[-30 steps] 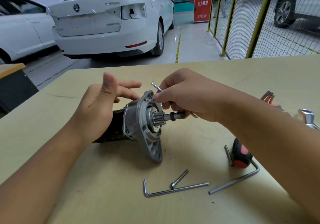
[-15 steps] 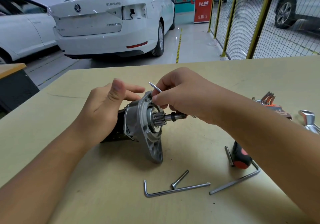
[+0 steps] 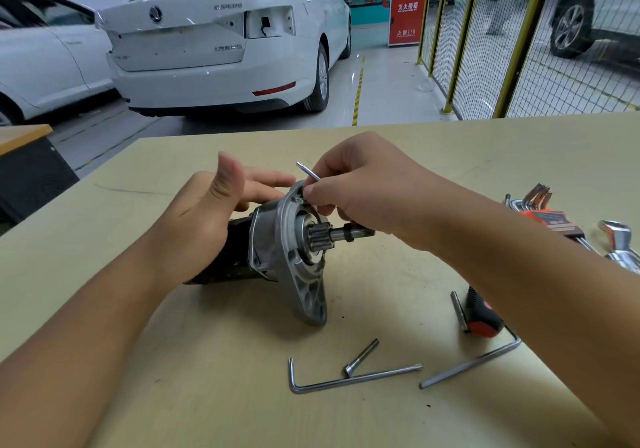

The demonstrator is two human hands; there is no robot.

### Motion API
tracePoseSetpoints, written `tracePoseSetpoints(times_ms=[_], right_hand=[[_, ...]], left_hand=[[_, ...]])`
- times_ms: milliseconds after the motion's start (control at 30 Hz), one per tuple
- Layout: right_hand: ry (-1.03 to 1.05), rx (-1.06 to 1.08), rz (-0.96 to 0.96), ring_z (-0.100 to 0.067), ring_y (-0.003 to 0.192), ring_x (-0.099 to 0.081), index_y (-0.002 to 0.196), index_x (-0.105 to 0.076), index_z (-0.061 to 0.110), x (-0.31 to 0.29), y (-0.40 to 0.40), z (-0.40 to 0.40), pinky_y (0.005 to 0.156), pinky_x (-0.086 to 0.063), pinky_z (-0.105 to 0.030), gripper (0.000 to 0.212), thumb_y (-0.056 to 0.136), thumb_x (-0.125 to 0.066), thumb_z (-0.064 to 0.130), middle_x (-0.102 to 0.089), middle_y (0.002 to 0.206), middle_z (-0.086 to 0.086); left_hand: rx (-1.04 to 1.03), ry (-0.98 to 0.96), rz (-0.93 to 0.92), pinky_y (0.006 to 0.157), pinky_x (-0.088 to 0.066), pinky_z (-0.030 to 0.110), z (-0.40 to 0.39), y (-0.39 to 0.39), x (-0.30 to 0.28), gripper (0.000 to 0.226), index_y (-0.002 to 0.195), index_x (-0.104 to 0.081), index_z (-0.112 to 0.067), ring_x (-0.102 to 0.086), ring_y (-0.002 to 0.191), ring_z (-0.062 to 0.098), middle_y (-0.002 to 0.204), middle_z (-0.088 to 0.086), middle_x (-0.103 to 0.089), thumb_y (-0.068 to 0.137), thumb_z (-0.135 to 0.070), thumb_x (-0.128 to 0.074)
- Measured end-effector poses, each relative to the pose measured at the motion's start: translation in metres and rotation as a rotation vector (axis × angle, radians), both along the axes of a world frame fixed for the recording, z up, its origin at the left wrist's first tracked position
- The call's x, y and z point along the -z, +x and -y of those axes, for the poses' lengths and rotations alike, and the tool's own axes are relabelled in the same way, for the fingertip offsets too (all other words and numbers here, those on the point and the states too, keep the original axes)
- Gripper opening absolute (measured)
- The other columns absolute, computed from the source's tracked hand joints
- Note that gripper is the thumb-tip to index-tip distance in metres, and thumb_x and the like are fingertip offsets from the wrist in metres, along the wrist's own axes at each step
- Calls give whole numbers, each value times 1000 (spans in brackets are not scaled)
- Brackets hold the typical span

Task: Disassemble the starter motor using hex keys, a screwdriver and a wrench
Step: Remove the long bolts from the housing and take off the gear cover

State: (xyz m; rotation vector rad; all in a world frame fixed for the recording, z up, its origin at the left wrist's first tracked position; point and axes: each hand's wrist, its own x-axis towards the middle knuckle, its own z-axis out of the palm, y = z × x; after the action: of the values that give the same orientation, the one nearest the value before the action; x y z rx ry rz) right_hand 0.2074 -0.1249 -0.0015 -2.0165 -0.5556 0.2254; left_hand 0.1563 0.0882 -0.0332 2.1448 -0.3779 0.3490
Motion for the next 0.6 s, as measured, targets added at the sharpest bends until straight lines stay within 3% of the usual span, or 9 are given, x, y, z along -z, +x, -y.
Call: tracePoseSetpoints(times_ms=[267,433,600], right_hand=[[-41,23,68,-13,49,-54,80,-75,10,4,1,0,41,-42,-20,21,93,-72,26,-73,83,-19],[-73,23,42,-16,49,-53,75,-73,8,3,1,0,41,-42,-24,25,93,-68,25,-74,83,-20],[-72,7,72,-8,39,-47,73,-73,7,1,0,1,38,-37,-19,28,93,-69,26,-70,72,-17]], left_hand=[[-127,-65,92,100,-51,58,7,-5,1,90,87,-81,-20,-71,112,13,115,-10,-77,85,-93,-26],[-37,-44,54,105,-47,61,3,-6,-2,89,96,-83,-19,-68,121,19,124,-4,-76,88,-90,-29],[69,-17,21,106,-47,58,-2,-7,-5,89,107,-81,-19,-64,129,20,133,-7,-72,91,-88,-27]])
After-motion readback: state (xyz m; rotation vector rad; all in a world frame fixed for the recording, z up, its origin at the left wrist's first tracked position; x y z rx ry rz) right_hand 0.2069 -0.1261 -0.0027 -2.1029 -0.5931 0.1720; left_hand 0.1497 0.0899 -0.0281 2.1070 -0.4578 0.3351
